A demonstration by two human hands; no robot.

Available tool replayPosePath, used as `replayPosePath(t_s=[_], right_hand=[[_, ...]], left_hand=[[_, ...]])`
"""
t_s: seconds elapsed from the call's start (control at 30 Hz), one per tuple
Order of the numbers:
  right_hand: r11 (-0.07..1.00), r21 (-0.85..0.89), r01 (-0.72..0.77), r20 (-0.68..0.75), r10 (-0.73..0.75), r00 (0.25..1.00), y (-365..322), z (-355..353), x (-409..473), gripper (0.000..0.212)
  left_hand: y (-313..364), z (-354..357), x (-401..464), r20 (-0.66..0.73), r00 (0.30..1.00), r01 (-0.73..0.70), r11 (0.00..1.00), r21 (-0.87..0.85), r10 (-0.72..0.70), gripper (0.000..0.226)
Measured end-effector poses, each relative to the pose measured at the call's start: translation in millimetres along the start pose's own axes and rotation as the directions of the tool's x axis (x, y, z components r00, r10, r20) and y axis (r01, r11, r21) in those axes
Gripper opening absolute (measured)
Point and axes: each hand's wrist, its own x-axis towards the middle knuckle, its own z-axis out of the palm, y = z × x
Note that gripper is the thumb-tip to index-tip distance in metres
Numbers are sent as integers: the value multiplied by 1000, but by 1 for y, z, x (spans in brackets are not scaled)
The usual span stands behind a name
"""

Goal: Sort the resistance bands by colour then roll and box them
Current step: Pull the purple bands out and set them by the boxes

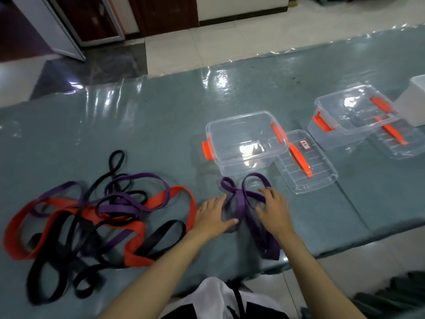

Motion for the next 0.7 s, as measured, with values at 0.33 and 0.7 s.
replayPosePath(t_s=[0.33, 0.7], right_hand=[[949, -28, 313, 201, -301, 932, -127, 76, -6, 34], [957, -20, -288, 181, 287, 941, -175, 167, -55, 81]], left_hand=[[-146, -47, -74, -252, 959, 186, 961, 205, -132, 60], [-309, -88, -120, -296, 914, 321, 940, 115, -276, 97]])
